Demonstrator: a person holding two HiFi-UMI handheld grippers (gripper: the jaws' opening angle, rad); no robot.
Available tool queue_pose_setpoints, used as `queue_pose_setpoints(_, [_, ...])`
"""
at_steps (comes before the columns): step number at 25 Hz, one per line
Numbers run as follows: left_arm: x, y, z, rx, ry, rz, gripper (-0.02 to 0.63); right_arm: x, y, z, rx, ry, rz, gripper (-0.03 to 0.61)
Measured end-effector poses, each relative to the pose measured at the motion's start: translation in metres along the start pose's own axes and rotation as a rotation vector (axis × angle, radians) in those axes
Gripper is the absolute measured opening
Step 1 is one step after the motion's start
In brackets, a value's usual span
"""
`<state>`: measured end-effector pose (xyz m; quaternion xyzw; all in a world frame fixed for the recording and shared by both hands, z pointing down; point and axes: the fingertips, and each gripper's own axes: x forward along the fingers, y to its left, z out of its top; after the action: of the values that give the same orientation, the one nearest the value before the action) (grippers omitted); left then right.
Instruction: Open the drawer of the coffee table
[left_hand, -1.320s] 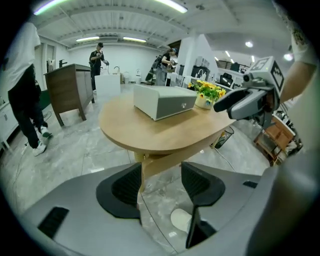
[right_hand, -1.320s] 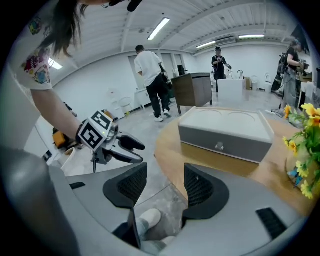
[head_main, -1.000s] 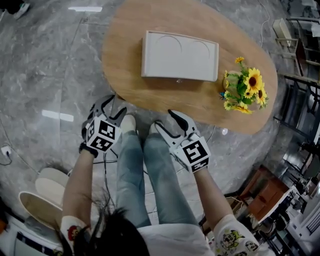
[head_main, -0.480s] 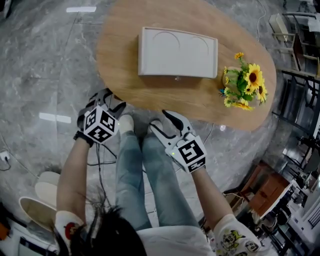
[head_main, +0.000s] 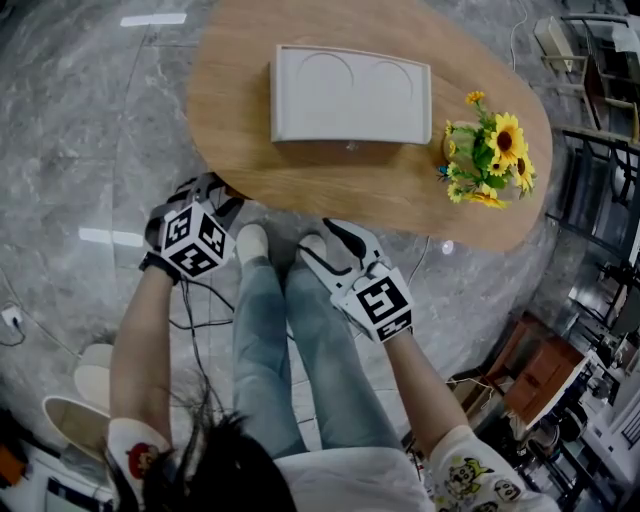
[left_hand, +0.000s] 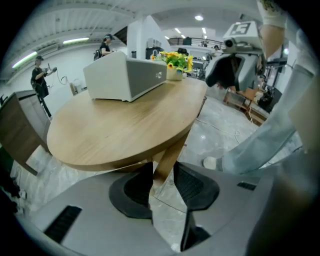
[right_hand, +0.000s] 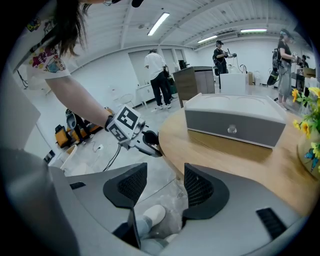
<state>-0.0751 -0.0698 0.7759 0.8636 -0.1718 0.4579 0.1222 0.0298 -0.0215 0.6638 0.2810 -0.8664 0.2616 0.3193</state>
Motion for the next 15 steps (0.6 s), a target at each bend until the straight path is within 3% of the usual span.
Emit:
queue_pose_setpoints(10, [0.001,-0.005,-0.004,0.101,0.042,-0.025,0.106,0.004,0.006,-0.001,-0.021,0.012,0.011,0.199])
queue_pose_setpoints(15, [-0.001,-0.014,-0.009,0.188,0.064,-0.058,0.094,0.005,0.008,0.0,-0.018,0.013,0.01,0.199])
